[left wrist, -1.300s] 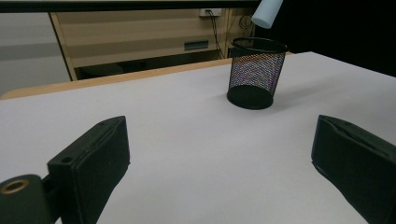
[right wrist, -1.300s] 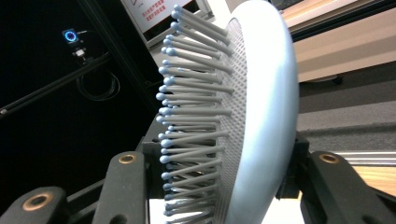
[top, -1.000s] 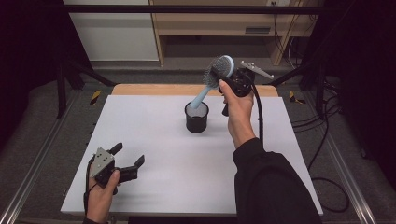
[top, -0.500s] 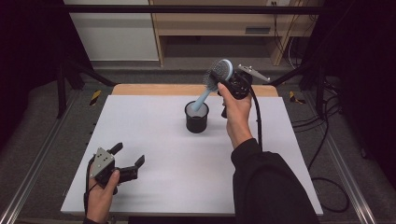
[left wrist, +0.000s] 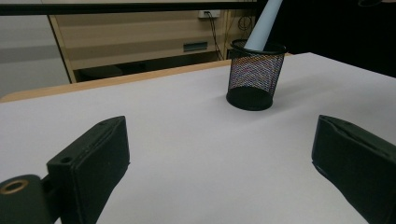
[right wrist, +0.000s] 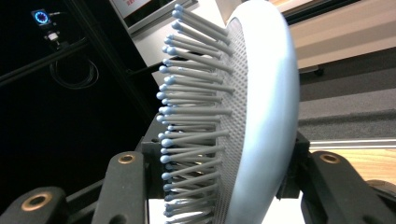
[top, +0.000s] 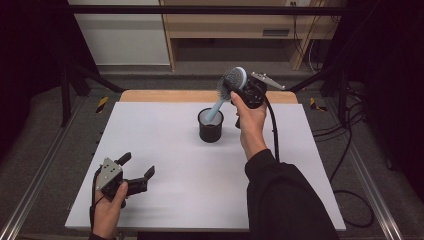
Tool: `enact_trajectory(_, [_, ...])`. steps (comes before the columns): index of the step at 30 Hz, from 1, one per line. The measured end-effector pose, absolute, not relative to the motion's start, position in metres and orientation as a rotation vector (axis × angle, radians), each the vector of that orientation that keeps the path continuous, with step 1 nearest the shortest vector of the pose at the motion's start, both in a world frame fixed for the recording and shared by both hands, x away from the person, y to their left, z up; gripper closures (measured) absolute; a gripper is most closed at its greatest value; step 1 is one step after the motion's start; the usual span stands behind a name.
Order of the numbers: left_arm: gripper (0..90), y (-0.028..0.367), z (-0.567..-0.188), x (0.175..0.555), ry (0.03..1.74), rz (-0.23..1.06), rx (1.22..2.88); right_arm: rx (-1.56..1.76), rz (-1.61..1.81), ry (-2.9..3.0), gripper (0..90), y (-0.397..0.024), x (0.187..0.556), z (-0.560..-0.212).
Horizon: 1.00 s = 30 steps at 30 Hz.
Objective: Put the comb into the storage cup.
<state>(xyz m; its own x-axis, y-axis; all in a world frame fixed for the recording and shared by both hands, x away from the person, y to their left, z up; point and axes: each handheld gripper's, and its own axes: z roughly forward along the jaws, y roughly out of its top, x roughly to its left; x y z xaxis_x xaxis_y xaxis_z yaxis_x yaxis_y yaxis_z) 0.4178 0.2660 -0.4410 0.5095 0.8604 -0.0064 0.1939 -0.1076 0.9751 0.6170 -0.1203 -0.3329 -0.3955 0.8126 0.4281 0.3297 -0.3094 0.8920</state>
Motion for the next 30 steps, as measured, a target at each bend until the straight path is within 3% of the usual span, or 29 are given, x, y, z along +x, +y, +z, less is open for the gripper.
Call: enact_trajectory(30, [4.3, 0.265, -0.441, 0.418, 0.917, 0.725, 1.615, 1.445, 1.715, 1.609, 50.6, -0.11, 0.621, -0.357])
